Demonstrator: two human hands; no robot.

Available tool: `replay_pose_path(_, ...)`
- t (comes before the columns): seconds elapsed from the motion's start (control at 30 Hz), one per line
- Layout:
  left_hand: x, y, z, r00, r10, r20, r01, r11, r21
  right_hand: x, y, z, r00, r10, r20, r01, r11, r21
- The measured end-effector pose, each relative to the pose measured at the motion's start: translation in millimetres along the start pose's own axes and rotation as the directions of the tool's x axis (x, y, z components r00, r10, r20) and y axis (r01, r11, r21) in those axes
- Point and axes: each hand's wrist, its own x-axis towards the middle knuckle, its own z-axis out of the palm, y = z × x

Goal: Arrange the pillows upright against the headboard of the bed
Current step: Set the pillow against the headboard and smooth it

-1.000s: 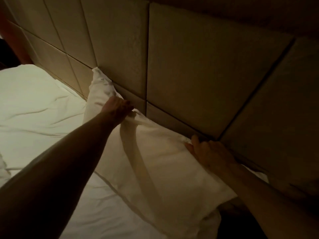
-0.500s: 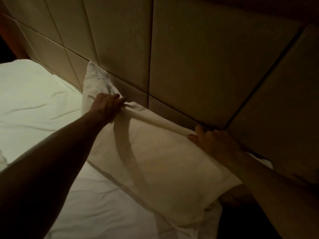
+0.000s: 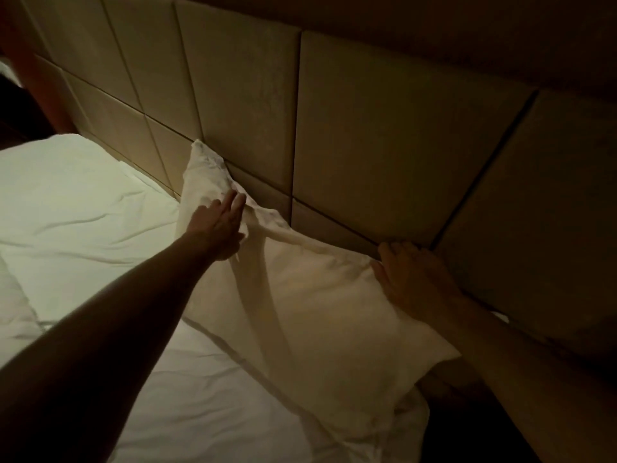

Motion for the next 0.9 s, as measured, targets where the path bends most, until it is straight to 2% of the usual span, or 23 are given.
replay_pose_path(0.17,-5.3,6.3,4.9,0.977,0.006,0.214,0.003,0.999,-0.044,0.1,-5.7,-0.3,0.996,-0.029,0.079,0.03,0.999,-0.012)
replay_pose_path(0.33,7.8,0.3,4.4,0.987,0.038,0.159,-0.054,0.994,0.096,-12.4,-4.1,18.0,0.998,-0.014,0.059,0.014,1.0,0.008)
replay_pose_path(0.5,17.5,-2.8,18.5,0.98,0.025,0.198,-0.03,0.999,0.022,-19.8,-2.1,22.2,1.0,-0.013,0.016,0.012,0.997,0.079)
replay_pose_path(0.73,19.3,-2.6,22.2,0.979,0.007,0.202,0.015,0.994,-0.105,-22.0,0.0,17.1,0.998,0.013,0.056,-0.02,0.993,0.117)
replay_pose_path(0.9,6.5,-3.5,18.5,0.988,0.014,0.156,-0.003,0.997,-0.076,-18.9,-2.3,2.0,0.993,0.071,0.093,-0.079,0.992,0.093)
